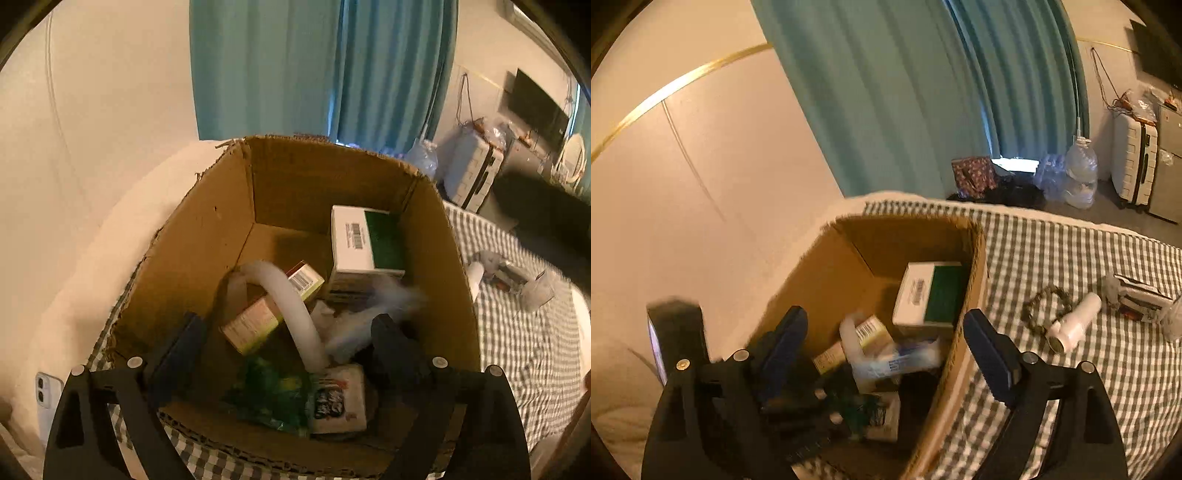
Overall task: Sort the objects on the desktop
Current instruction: 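Open both grippers to drop the green packet and tissue pack into the cardboard box, then move both open grippers back over the remaining items on the bed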
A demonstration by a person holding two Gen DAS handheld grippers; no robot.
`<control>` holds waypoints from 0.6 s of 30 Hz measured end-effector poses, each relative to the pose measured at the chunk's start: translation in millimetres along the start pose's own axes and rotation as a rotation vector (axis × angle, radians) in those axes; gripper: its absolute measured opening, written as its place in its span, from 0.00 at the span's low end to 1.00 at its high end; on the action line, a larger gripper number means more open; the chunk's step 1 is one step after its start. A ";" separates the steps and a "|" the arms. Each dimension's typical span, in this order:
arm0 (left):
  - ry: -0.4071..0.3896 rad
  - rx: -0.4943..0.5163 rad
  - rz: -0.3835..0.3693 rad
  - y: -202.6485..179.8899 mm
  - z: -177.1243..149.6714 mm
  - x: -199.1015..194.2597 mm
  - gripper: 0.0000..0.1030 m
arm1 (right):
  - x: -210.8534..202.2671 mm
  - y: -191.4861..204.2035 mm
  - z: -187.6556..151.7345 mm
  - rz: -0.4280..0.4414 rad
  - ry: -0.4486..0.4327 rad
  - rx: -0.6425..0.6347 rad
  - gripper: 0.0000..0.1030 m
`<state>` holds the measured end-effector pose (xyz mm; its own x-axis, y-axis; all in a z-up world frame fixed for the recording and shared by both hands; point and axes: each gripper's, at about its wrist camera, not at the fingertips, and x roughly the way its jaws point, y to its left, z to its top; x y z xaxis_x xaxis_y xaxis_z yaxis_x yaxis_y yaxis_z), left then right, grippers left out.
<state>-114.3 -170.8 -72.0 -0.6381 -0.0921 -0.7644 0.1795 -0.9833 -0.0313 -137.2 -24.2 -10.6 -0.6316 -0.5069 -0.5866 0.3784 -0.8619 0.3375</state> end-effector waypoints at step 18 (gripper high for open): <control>-0.097 0.087 -0.099 -110.1 -15.1 -80.0 0.93 | -161.2 -117.5 -44.7 -0.283 -0.163 0.116 0.84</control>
<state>-71.7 -52.8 -17.2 -0.7194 -0.0042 -0.6946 0.0486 -0.9978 -0.0444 -49.6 159.2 11.4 -0.8037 -0.2338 -0.5471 0.0985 -0.9591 0.2652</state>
